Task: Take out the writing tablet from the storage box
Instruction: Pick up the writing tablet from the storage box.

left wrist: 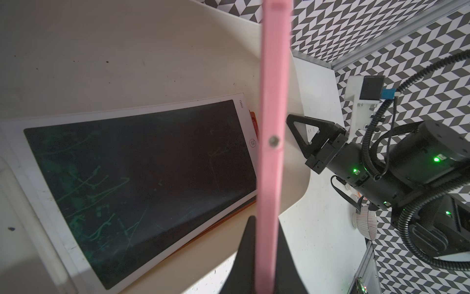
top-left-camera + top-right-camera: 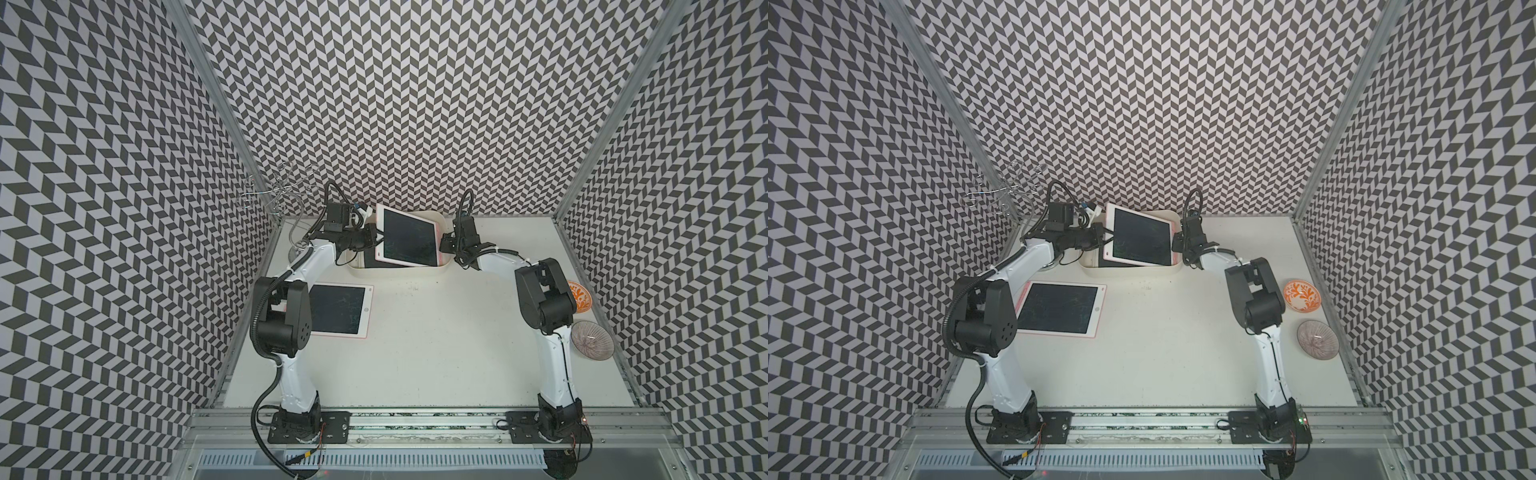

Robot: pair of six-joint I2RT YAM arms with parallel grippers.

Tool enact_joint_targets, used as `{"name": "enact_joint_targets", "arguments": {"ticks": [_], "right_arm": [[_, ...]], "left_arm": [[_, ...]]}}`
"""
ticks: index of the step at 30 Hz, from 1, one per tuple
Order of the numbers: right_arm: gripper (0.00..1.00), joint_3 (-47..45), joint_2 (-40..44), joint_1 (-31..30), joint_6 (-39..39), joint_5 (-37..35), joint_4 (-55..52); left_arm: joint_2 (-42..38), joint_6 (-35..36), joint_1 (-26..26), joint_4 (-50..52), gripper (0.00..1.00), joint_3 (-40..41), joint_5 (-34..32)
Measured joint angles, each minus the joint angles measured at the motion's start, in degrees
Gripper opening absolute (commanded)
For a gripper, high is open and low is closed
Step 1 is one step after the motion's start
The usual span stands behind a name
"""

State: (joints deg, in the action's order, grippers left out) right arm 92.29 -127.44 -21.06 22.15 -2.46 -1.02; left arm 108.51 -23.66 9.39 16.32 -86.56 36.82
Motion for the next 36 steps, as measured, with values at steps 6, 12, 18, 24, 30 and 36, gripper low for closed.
{"name": "enact_joint_targets", "arguments": {"ticks": [6,12,18,24,30,36], "right_arm": [[0.00,2.58,-1.53,-0.02,1.81,2.14,-1.88],[0.03,2.82,-1.70,-0.02,3.76,3.02,-2.67],[0.42,2.82,-1.68,-0.13,5.95,5.01,-2.69],[0.94,2.82,-1.09,-0.13,6.45,5.86,-2.82],[1.00,2.78,4.17,-0.13,5.86,3.85,-4.63],[1.00,2.80,13.55,0.52,4.37,0.55,-7.23]], "left_arm": [[-0.31,0.20,-0.90,1.29,0.00,-0.98,0.02],[-0.31,0.20,-1.92,1.86,0.00,-1.40,0.15],[-0.31,0.17,-2.73,1.88,0.00,-1.44,0.44],[-1.07,0.04,-3.52,1.95,0.00,-1.44,0.57],[-3.78,-0.79,-3.89,1.95,0.00,-1.46,0.50],[-5.66,-4.55,-4.24,0.74,0.00,-1.55,1.70]]}}
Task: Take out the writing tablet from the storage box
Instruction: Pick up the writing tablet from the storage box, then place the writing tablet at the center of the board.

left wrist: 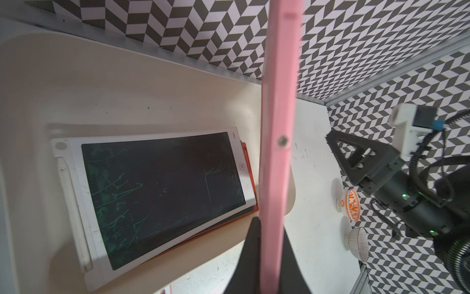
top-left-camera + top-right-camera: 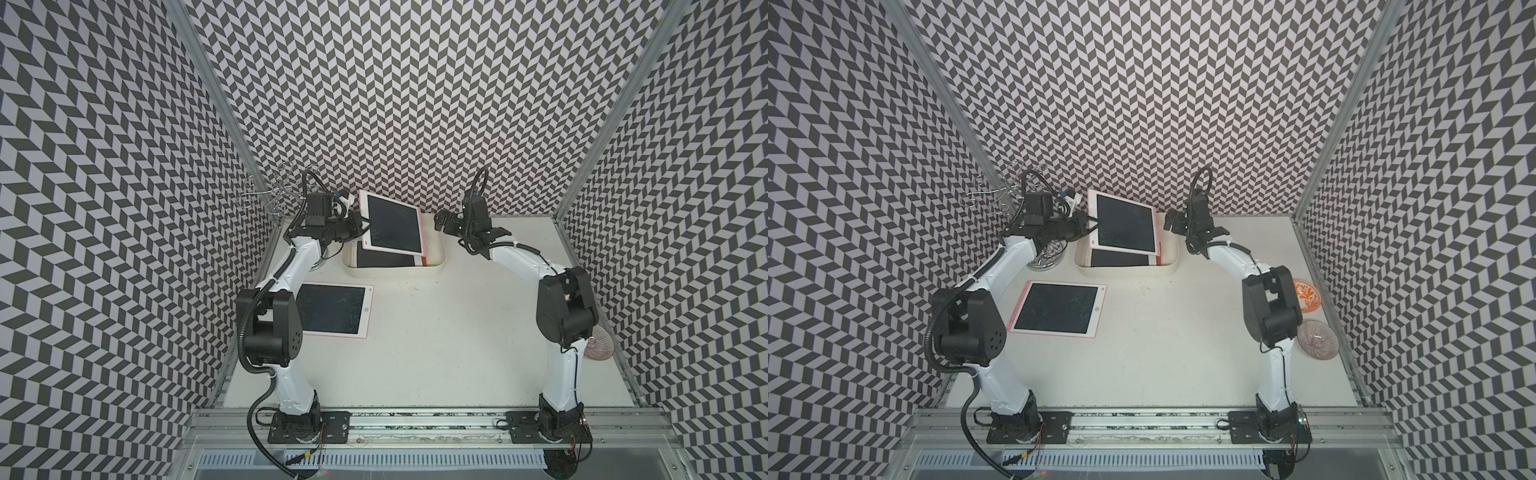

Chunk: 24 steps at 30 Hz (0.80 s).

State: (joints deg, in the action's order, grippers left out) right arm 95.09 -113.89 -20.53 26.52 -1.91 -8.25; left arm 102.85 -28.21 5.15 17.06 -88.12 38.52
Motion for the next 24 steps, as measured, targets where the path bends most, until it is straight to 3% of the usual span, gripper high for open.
{"name": "enact_joint_targets", "arguments": {"ticks": [6,14,24], "right_arm": [[0.99,-2.45,10.23,2.32,-0.39,0.20,-0.81],[0.99,-9.46,20.28,9.46,0.28,5.16,-2.60],[0.99,-14.80,25.24,15.98,0.70,11.37,-5.05]], "left_arm": [[-3.15,-9.29,1.16,-9.22,0.00,3.93,3.21],[-2.36,-19.19,9.51,-20.50,0.00,4.59,3.41],[11.98,-28.39,19.52,-29.51,0.00,-0.07,3.06]]}}
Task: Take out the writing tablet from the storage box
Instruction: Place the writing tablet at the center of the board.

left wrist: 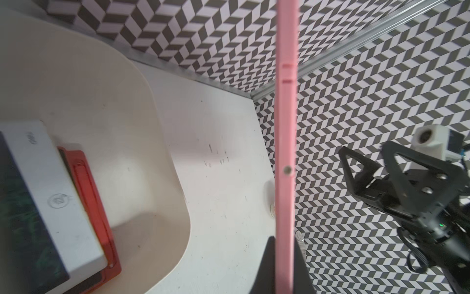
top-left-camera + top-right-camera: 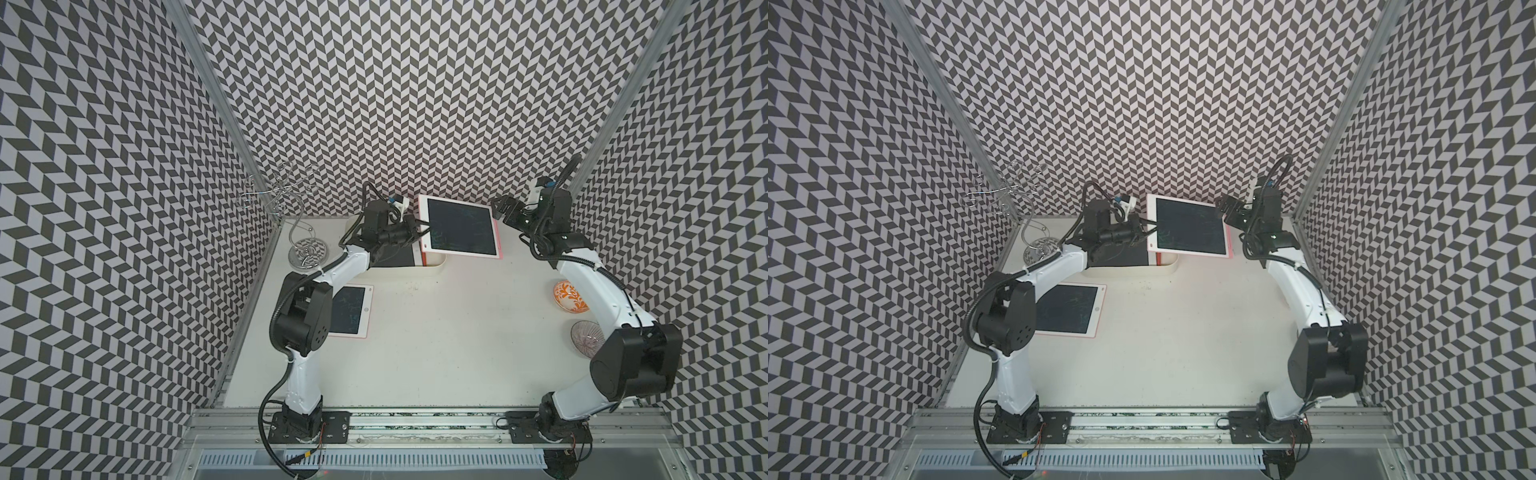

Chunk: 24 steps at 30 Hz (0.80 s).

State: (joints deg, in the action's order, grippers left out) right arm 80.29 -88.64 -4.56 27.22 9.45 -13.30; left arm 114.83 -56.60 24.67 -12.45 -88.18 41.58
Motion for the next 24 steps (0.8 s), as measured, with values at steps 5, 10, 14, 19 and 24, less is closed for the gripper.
{"name": "enact_joint_targets", "arguments": {"ticks": [5,10,14,19,24], "right_arm": [[0.99,-2.84,1.27,2.38,0.39,2.86,0.09],[1.00,-5.95,1.36,4.68,0.90,5.68,0.94],[1.00,-7.34,1.36,6.27,1.05,8.00,1.27],[0.99,-8.15,1.77,7.58,1.16,10.01,2.69],[0.99,-8.92,2.05,8.48,1.40,12.04,3.54]], "left_arm": [[6.01,-3.17,3.17,-2.82,0.00,-2.47,-0.79],[10.67,-5.70,5.57,-5.09,0.00,-5.77,-2.73],[13.60,-7.48,6.95,-6.29,0.00,-8.31,-4.63],[18.01,-9.31,8.33,-6.75,0.00,-12.81,-7.10],[22.75,-9.88,9.70,-5.79,0.00,-18.16,-9.53]]}}
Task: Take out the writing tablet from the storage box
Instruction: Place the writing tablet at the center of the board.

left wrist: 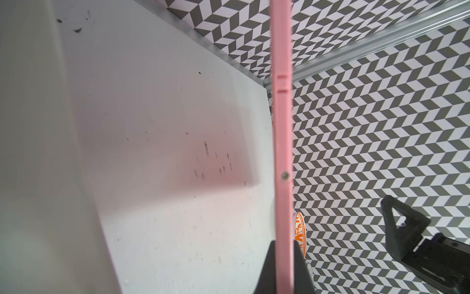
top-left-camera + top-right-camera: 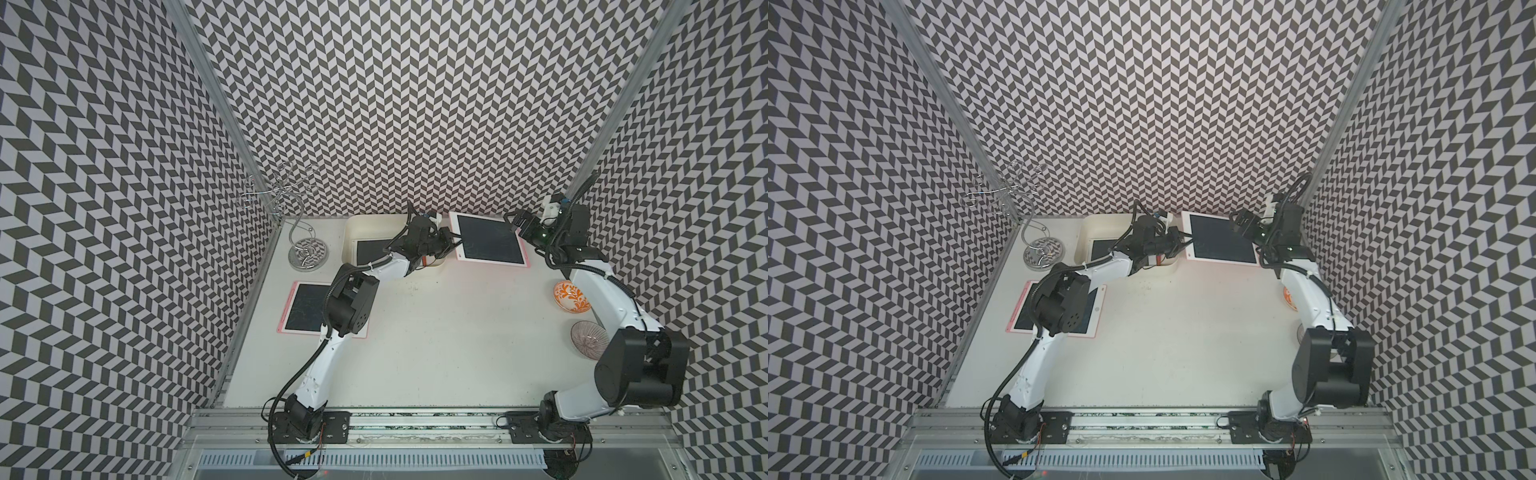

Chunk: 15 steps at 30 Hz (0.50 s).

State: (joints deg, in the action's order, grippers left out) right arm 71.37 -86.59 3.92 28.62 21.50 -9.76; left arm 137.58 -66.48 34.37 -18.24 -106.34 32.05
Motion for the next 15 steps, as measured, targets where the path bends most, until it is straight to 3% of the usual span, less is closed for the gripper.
{"name": "enact_joint_targets", "arguments": {"ticks": [10,15], "right_arm": [[0.99,-1.09,0.00,1.55,0.42,3.52,1.22],[1.00,-1.16,0.00,2.12,0.74,4.85,2.03]], "left_arm": [[7.69,0.35,1.90,4.63,0.01,-9.84,-2.67],[7.93,0.39,1.99,5.51,0.17,-10.34,-3.43]]}}
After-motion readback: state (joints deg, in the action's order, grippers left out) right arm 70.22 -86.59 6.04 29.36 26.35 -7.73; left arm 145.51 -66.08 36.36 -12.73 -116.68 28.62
